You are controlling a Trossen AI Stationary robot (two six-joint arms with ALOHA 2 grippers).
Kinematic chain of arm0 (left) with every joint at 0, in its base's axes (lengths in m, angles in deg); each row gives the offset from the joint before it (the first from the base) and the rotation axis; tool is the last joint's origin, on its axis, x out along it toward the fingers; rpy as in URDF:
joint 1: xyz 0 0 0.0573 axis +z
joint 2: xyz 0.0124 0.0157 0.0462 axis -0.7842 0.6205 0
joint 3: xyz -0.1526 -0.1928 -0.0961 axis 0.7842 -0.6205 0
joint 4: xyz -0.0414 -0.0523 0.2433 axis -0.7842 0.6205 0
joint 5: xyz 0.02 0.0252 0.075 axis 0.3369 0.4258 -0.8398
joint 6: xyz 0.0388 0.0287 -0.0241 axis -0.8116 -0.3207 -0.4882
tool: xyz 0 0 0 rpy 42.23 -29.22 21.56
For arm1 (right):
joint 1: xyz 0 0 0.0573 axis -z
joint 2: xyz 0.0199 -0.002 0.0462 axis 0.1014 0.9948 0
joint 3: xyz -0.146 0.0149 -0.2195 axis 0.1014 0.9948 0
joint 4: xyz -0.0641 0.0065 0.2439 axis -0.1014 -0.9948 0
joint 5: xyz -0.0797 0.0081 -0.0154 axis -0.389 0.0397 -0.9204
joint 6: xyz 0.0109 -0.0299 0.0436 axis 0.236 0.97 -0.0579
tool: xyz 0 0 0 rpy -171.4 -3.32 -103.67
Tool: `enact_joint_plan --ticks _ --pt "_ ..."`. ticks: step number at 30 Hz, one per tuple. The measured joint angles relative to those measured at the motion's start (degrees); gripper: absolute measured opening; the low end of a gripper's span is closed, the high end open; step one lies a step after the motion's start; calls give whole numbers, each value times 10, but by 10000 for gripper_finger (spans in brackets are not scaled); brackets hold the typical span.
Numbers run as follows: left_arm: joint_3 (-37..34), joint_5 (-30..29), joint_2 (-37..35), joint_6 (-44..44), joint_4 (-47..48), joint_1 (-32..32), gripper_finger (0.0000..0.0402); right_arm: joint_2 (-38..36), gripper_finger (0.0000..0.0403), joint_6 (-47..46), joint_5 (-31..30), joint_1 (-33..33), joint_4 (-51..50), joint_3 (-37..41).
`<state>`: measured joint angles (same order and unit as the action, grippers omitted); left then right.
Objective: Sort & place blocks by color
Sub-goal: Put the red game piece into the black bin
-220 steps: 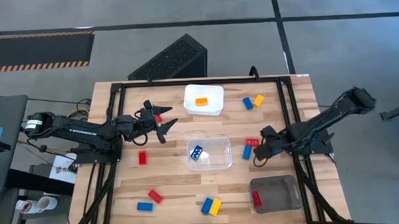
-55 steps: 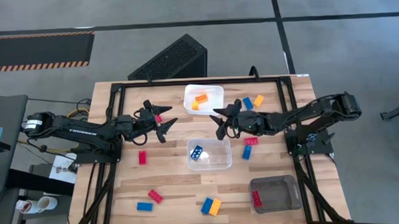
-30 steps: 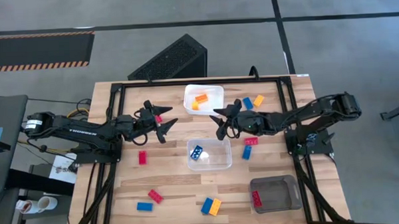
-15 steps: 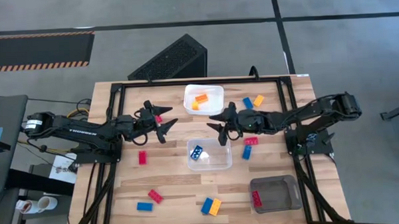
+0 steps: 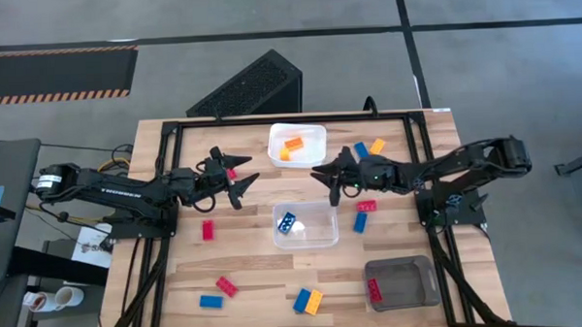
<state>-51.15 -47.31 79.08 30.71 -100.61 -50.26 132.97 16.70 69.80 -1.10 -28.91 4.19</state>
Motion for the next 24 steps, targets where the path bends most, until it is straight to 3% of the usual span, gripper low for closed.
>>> enact_joint_plan --ticks 9,24 --pt "0 0 0 0 0 0 258 -40 101 -4 -2 13 24 43" --pt "0 -1 0 8 6 0 258 -42 101 -4 -4 14 23 43"
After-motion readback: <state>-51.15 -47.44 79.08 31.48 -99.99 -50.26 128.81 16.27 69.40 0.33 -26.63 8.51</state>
